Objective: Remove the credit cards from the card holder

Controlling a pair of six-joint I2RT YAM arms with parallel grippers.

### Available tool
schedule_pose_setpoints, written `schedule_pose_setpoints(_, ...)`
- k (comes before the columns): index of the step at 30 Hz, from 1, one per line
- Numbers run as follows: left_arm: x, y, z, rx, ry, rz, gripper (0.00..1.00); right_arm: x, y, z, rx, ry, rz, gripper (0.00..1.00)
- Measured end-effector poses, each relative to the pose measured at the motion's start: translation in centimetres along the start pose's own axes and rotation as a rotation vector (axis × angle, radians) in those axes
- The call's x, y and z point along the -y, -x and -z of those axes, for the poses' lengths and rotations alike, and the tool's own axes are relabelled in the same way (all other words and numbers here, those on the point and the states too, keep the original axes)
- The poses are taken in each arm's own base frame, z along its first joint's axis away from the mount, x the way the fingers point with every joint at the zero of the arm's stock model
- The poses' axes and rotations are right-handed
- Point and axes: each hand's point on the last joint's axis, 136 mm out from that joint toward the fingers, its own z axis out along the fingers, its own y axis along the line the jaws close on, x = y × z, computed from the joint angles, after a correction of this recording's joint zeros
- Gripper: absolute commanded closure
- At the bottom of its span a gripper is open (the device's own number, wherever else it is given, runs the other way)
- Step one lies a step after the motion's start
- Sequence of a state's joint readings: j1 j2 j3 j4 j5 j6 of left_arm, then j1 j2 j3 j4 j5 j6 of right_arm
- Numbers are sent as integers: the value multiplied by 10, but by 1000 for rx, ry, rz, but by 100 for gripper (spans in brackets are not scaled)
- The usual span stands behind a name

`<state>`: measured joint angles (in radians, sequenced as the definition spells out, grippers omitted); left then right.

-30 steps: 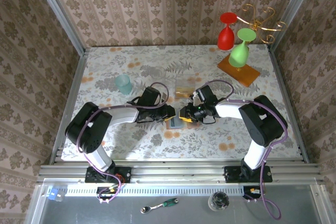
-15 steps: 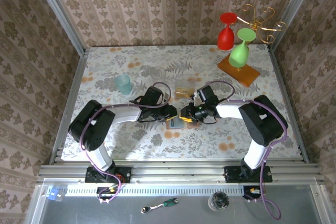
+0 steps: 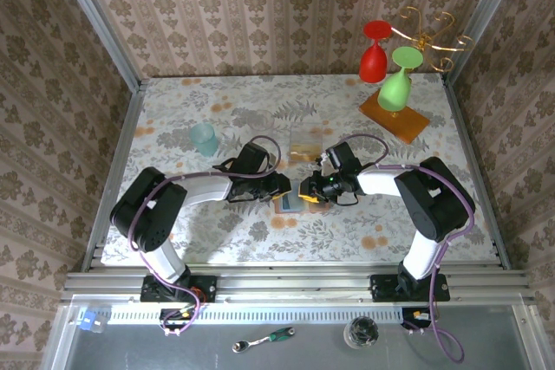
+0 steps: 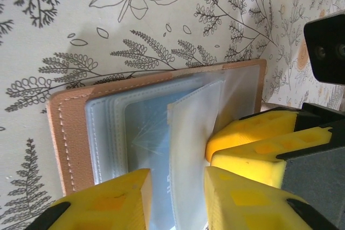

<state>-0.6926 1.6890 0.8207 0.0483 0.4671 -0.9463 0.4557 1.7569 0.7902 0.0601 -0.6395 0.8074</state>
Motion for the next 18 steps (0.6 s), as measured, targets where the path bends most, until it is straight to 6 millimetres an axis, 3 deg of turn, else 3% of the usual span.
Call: schedule_pose_setpoints(18,13,3,-8,-13,-26,-17,72,0,0,0,0,0,0,75)
